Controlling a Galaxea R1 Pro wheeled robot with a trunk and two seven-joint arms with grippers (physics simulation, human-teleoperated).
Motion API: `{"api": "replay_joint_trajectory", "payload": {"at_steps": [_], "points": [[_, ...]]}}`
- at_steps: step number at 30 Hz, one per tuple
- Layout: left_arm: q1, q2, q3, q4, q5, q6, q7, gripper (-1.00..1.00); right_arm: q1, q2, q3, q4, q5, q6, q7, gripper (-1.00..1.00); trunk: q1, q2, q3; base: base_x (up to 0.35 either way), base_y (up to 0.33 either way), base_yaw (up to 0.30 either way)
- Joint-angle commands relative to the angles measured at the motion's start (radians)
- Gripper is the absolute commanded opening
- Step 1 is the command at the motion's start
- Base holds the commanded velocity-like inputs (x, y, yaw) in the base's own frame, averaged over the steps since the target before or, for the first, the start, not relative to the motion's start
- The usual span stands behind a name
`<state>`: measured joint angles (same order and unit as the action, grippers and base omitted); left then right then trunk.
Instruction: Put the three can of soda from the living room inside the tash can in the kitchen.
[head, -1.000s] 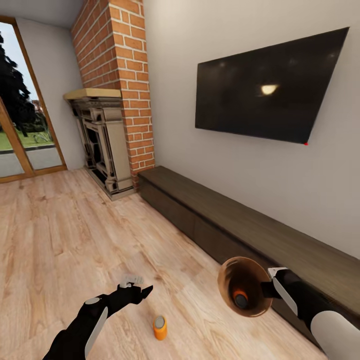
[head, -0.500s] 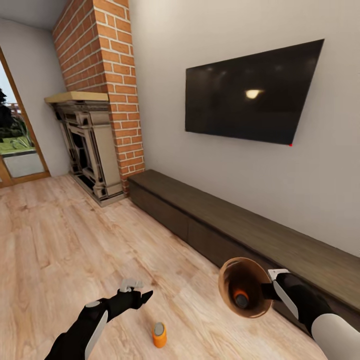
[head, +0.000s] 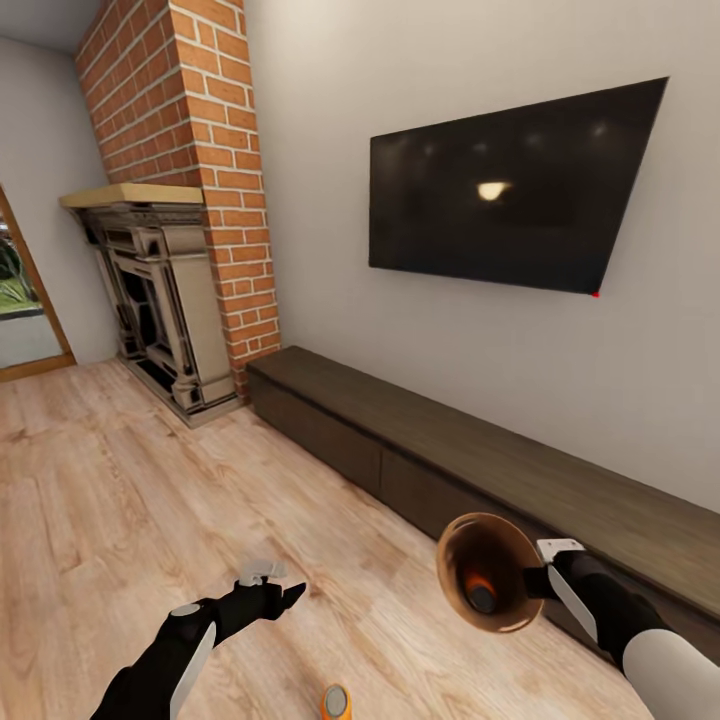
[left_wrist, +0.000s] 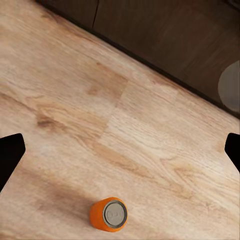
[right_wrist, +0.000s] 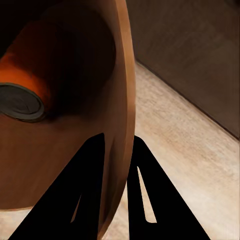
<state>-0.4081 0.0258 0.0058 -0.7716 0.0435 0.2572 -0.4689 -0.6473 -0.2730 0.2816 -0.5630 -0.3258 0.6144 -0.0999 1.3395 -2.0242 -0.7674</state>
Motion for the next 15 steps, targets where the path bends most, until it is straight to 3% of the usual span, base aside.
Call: {"api": "replay_joint_trajectory", "payload": {"at_steps": [1, 15], "points": [[0.0, 0.0, 0.0, 0.0, 0.0, 0.0, 0.001, 1.0, 0.0, 0.0, 0.0, 0.005, 0.003, -0.014, 0.004, -1.0, 0.0, 0.0, 0.0, 0.069, 0.073, -0.023], [0.0, 0.0, 0.001, 0.0, 0.003, -0.003, 0.0, 1.0, 0.0, 0.007, -0.002, 0.013, 0.002, -0.041, -0.001, -1.0, 0.0, 0.0, 0.0, 0.008, 0.009, -0.003]]}}
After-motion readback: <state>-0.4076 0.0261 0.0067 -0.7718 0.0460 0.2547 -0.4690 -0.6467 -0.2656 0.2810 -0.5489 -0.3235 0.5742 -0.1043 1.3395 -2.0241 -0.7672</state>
